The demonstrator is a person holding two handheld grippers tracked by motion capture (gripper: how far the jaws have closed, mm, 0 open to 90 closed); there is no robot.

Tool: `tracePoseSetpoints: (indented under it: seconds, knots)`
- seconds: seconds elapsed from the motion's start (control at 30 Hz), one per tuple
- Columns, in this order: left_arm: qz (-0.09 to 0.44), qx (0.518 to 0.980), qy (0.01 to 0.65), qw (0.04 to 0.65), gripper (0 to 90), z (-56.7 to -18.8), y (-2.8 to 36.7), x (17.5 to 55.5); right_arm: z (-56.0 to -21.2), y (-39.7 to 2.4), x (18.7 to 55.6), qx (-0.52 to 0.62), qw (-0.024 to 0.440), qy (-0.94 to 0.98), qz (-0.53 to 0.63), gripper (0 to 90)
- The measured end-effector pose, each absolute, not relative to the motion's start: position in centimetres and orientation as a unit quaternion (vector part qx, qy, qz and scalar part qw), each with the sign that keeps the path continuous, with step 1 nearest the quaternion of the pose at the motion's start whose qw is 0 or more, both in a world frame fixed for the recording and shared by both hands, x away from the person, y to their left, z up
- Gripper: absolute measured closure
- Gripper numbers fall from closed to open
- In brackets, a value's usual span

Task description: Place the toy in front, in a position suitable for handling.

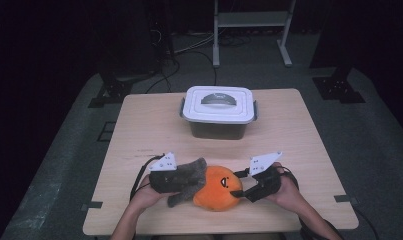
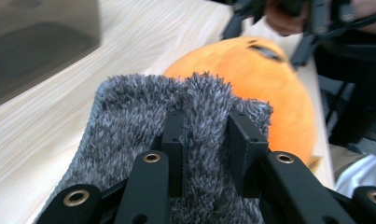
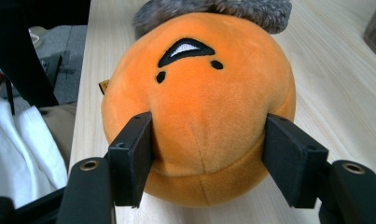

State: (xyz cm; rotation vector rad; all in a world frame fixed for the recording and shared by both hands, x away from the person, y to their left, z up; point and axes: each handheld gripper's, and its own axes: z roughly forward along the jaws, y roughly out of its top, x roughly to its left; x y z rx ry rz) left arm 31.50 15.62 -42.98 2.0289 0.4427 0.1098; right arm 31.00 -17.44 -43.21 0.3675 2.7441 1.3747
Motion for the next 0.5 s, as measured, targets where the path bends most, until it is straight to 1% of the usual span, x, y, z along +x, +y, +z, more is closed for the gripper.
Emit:
tracePoseSetpoints:
  seconds: [0.07, 0.13, 0.27, 0.3, 0.33, 0.37, 0.43, 0.47, 0.5]
  knots:
    - [0.038, 0.834, 0.188, 0.517, 70.6, -43.0, 15.8, 31.6, -43.2, -17.3, 30.8, 0.103, 0.037, 0.891, 0.441, 35.9]
    - [0.026, 0.823, 0.176, 0.539, 70.5, -42.7, 15.4, 31.5, -43.1, -17.1, 30.8, 0.096, 0.041, 0.892, 0.441, 35.8]
    - [0.028, 0.825, 0.168, 0.538, 70.4, -42.5, 14.4, 31.2, -43.1, -16.9, 30.8, 0.096, 0.044, 0.893, 0.437, 33.9]
    - [0.024, 0.824, 0.169, 0.541, 70.4, -42.5, 14.4, 31.3, -43.1, -16.9, 30.9, 0.108, 0.035, 0.894, 0.434, 32.3]
    - [0.022, 0.824, 0.168, 0.541, 70.5, -42.6, 14.4, 31.3, -42.8, -17.2, 31.2, 0.13, 0.012, 0.892, 0.433, 30.9]
    - [0.025, 0.827, 0.164, 0.537, 70.5, -42.6, 14.4, 31.2, -42.8, -17.2, 31.2, 0.13, 0.012, 0.892, 0.433, 30.9]
    - [0.021, 0.831, 0.152, 0.535, 70.5, -42.5, 14.6, 30.9, -42.4, -17.7, 31.3, 0.138, -0.008, 0.887, 0.441, 31.3]
    - [0.017, 0.833, 0.147, 0.533, 70.5, -42.5, 14.7, 30.8, -42.3, -17.8, 31.4, 0.14, -0.019, 0.883, 0.447, 28.9]
    - [0.012, 0.833, 0.144, 0.534, 70.5, -42.5, 14.8, 30.8, -42.3, -17.8, 31.4, 0.14, -0.019, 0.883, 0.447, 28.9]
